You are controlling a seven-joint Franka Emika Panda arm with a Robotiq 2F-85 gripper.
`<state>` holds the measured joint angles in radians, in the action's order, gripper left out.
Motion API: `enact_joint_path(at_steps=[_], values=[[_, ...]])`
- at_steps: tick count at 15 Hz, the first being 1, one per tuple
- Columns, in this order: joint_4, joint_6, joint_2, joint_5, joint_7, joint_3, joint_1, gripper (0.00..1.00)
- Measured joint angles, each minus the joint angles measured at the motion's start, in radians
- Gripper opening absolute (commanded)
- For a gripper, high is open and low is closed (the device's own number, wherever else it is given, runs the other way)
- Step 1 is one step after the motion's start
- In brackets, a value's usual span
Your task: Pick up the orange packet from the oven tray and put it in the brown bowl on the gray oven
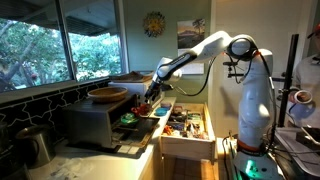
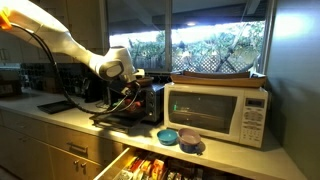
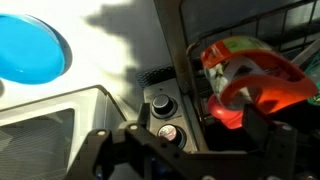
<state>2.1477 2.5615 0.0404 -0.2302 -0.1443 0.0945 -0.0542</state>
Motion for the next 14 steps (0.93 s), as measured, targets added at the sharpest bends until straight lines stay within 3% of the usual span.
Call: enact_joint_path(at_steps=[3, 8, 10, 11, 12, 13, 14], values=[[0.0, 0.001, -0.006, -0.002, 0.0, -0.007, 0.001, 0.96], [0.003, 0.001, -0.009, -0.002, 0.007, -0.01, 0.002, 0.91], [0.003, 0.001, -0.009, -0.002, 0.01, -0.01, 0.002, 0.8], [0.004, 0.001, -0.009, -0.002, 0.013, -0.01, 0.002, 0.64], [0.005, 0.001, -0.009, -0.002, 0.017, -0.01, 0.001, 0.56], [0.005, 0.001, -0.009, -0.002, 0.022, -0.01, 0.001, 0.58], [0.006, 0.001, -0.01, -0.002, 0.023, -0.01, 0.001, 0.53]])
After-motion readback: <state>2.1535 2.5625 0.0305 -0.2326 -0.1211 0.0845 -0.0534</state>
